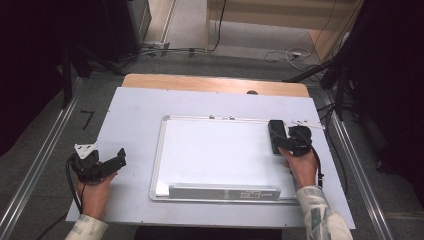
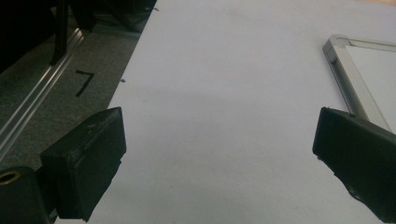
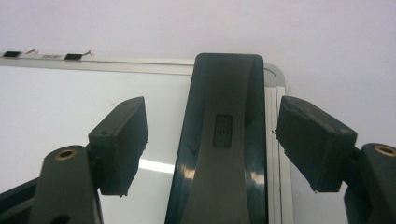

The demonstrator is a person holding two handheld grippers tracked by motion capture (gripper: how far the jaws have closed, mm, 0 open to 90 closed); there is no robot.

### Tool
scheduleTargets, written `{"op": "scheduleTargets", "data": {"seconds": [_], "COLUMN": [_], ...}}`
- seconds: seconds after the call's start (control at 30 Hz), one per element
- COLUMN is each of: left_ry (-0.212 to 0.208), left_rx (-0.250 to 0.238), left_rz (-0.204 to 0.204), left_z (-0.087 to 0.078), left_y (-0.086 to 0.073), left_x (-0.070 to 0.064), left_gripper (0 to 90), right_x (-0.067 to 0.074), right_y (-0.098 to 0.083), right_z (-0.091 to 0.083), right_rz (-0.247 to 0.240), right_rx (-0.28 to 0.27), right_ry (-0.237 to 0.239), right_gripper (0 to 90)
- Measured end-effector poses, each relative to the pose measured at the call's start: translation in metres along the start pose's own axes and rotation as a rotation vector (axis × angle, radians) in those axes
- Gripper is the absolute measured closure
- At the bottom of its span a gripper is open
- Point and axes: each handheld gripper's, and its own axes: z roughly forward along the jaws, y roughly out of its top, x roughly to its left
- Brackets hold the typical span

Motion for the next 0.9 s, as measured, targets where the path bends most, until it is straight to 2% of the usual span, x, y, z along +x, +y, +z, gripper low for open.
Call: {"op": "scheduleTargets", "data": {"seconds": [0.3, 0.53, 0.6, 0.9], "left_ry": [0.005, 0.009, 0.010, 0.015], "left_rx": [0.001, 0.001, 0.003, -0.001], "left_rz": [-0.002, -0.001, 0.001, -0.004], "left_z": [0.001, 0.001, 0.001, 0.001], "left_y": [0.000, 0.000, 0.000, 0.001], "left_x": [0.000, 0.001, 0.001, 0.002], "left_gripper": [2.8, 2.7, 2.7, 2.7], "right_x": [-0.006, -0.015, -0.019, -0.030], "right_y": [-0.019, -0.033, -0.038, -0.053], "right_z": [-0.032, -0.057, -0.062, -0.079], "right_rz": [-0.002, 0.001, -0.013, -0.021], "right_rx": [-0.039, -0.066, -0.065, -0.072], "right_ry": [0.059, 0.070, 0.073, 0.069], "right_gripper": [21.0, 20.8, 20.3, 19.6]}}
